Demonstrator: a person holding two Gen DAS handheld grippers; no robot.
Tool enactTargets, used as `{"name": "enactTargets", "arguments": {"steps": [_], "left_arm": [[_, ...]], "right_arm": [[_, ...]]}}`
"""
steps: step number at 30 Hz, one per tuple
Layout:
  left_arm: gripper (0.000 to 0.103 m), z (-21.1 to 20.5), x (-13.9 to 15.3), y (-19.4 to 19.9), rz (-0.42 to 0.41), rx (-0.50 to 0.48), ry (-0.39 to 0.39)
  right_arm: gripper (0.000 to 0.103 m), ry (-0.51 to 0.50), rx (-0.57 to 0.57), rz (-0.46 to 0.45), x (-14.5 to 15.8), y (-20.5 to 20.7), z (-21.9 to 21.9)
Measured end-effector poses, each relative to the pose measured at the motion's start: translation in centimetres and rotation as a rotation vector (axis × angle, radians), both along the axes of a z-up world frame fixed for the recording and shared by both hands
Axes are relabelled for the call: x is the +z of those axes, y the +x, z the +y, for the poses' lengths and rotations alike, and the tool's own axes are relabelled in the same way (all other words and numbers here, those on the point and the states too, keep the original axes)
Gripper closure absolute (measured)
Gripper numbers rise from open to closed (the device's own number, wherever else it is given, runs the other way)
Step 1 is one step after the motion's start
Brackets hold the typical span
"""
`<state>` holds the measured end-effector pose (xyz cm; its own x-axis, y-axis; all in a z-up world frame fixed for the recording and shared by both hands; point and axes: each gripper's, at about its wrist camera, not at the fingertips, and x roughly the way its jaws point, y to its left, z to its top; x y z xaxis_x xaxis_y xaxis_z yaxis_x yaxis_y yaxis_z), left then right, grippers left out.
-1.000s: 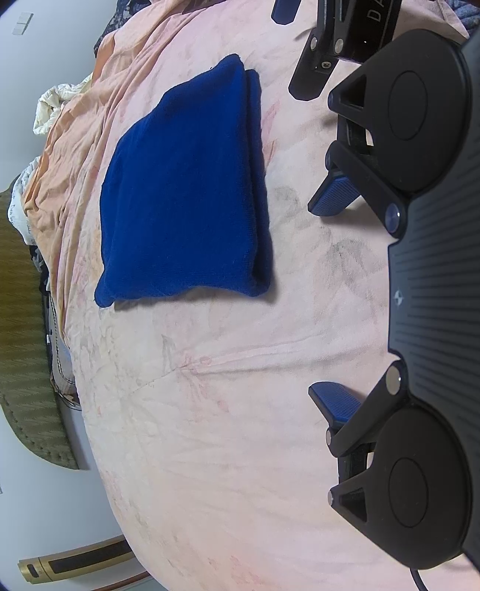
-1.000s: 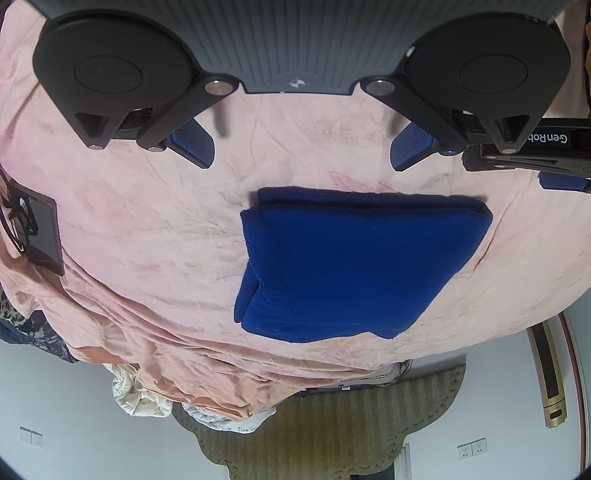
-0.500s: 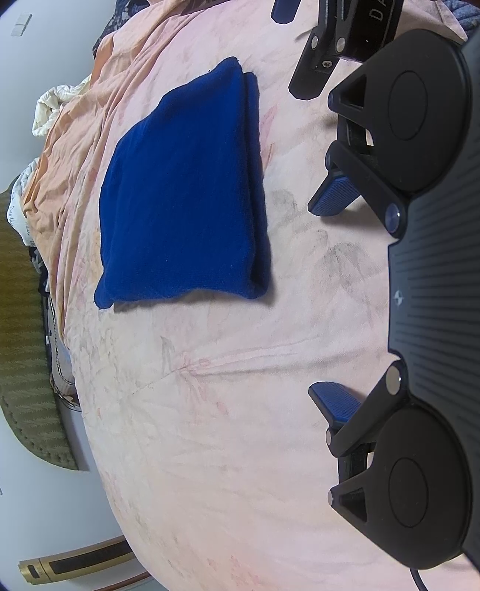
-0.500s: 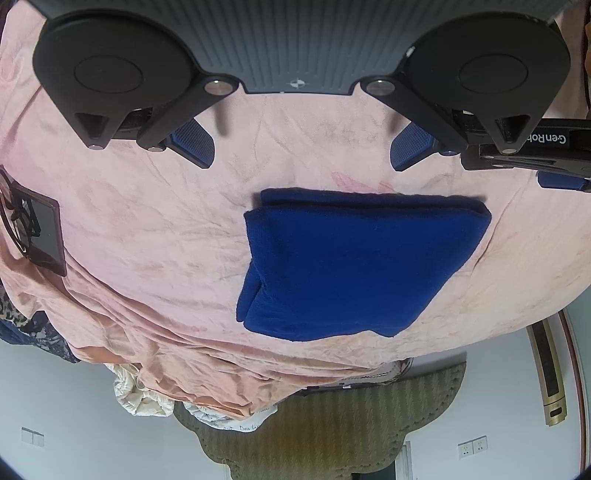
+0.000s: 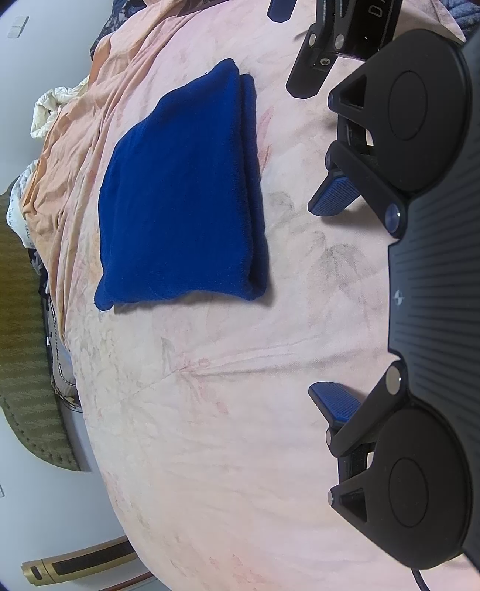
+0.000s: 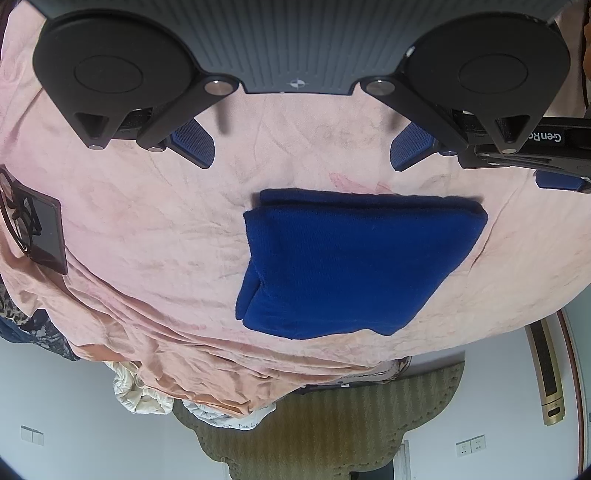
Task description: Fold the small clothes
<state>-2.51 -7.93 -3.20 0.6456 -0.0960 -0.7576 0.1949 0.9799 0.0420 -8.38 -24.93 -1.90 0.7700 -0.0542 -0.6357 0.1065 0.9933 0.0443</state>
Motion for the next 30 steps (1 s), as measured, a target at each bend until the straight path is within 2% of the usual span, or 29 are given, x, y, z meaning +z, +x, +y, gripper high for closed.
{"name": "enactTargets", "arguments": {"steps": [30], "left_arm": [[0.006,-0.25,0.31,-0.47,-0.014,0.005,0.013]], "right_arm": [[0.000,-0.002,-0.008,-0.005,0.03,-0.62,-0.28]]}}
